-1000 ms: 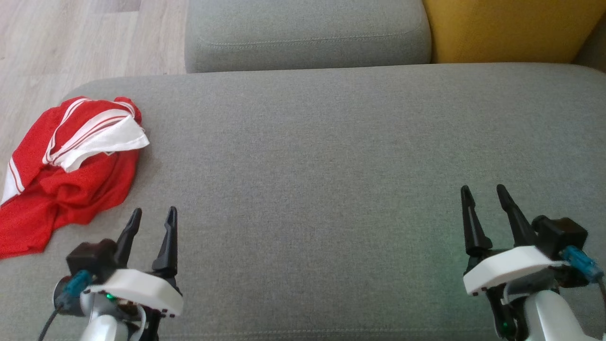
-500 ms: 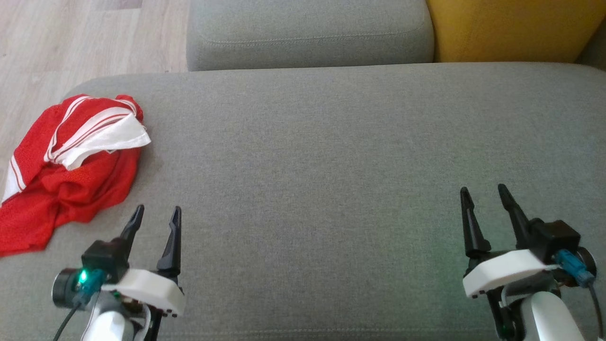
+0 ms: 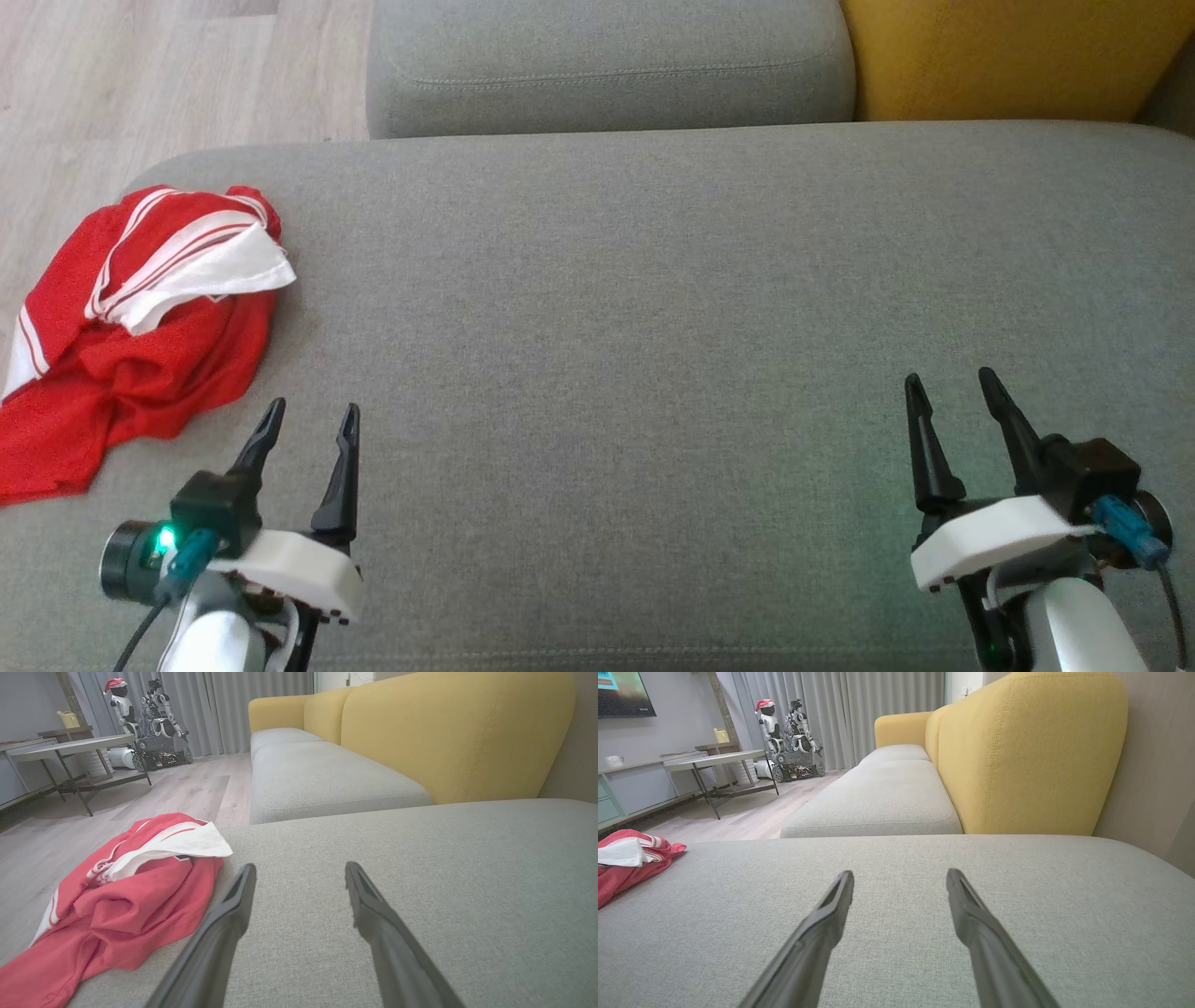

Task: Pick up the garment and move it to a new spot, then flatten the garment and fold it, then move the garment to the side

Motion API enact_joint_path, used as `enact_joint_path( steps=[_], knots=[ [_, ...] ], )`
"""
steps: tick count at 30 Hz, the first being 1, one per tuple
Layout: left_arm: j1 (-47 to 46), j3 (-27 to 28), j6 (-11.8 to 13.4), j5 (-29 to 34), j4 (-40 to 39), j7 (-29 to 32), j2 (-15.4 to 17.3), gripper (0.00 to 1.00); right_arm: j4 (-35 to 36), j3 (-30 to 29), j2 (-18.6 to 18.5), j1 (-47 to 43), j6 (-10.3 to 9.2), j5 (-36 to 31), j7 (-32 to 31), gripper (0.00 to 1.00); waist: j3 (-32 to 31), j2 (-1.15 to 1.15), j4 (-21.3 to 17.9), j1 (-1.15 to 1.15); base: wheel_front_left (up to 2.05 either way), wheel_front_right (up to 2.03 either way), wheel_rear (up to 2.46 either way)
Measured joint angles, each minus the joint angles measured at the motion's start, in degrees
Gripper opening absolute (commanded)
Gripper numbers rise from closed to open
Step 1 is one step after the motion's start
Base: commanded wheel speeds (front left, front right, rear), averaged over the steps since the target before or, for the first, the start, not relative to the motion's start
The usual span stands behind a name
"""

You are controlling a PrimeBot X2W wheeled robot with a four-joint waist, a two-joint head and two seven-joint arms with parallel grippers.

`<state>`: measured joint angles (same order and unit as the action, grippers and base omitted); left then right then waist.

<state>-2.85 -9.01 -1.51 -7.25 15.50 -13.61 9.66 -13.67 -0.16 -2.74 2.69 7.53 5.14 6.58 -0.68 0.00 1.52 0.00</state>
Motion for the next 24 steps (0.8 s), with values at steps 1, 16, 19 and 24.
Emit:
enact_joint_path(
  steps=[1,16,19,24],
  knots=[
    [0.0,0.0,0.0,0.0,0.0,0.2,0.0,1.0,-0.1,0.0,0.0,0.0,0.0,0.1,0.0,1.0,0.0,0.0,0.0,0.0,0.0,0.0,0.0],
    [0.0,-0.2,0.6,-1.0,0.0,0.4,0.4,1.0,-0.7,0.0,0.0,0.0,0.0,0.9,0.0,1.0,0.2,0.0,-0.1,0.0,0.0,0.0,0.0],
    [0.0,-0.4,0.7,-1.0,0.0,0.4,0.5,1.0,-0.7,-0.1,0.0,0.0,0.0,0.9,0.0,1.0,0.2,0.0,0.0,0.0,0.0,0.0,0.0],
    [-0.1,-0.8,1.1,-1.0,-0.1,0.5,0.7,1.0,-0.7,-0.3,0.0,0.0,0.0,0.9,0.0,1.0,0.3,0.0,0.5,0.0,0.0,0.0,0.0]
  ],
)
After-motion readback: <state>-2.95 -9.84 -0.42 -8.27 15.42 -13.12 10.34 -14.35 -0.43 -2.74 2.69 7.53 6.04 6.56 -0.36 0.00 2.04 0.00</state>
